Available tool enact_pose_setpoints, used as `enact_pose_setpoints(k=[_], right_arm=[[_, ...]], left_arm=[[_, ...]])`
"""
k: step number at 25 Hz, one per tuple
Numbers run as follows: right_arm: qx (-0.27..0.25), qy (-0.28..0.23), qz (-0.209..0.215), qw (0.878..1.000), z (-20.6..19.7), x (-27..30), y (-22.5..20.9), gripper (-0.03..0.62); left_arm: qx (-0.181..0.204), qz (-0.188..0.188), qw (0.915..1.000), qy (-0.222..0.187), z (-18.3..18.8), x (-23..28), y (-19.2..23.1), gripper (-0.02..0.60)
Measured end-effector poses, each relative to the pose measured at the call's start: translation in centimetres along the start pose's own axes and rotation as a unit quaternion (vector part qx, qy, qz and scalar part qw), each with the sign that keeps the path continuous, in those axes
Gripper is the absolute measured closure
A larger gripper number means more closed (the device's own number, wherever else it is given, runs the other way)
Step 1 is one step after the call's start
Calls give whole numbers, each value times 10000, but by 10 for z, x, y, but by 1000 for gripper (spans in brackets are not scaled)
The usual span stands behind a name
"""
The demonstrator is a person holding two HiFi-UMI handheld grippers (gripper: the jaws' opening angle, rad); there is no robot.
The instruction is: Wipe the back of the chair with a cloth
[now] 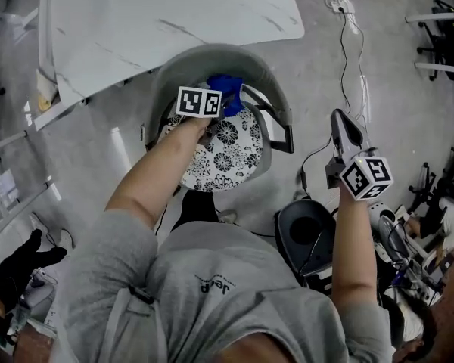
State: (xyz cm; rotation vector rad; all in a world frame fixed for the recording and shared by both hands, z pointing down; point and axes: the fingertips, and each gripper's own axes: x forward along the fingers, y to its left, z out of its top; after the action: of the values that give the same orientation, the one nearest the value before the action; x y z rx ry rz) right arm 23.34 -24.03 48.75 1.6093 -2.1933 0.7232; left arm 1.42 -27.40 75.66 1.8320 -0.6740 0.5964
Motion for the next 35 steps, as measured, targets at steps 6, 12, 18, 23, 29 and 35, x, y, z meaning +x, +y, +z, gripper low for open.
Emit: enact_pose_setpoints(k=[6,12,18,23,29,35], right_arm=[[-194,92,422,9989,9,39,39,589],[-242,185,559,9980,5,60,55,589],[-196,190,485,9984,1,64,48,589],[-99,146,351,9992,-5,52,30,589],[97,86,20,9999,-20,24,-6,589],[175,145,-237,9995,-36,8,-41,589]], left_arm=[[-1235,654,9887,-534,-54,-62,92,408],[-1621,867,9778,-1007,-56,-81,125,408],[-1692,822,9765,-1053,-32,-70,127,408],[-1545,873,9797,-934,-23,-57,124,408],[-963,726,9909,-600,7,-6,86,408],[3,556,9984,51,18,46,39,408]])
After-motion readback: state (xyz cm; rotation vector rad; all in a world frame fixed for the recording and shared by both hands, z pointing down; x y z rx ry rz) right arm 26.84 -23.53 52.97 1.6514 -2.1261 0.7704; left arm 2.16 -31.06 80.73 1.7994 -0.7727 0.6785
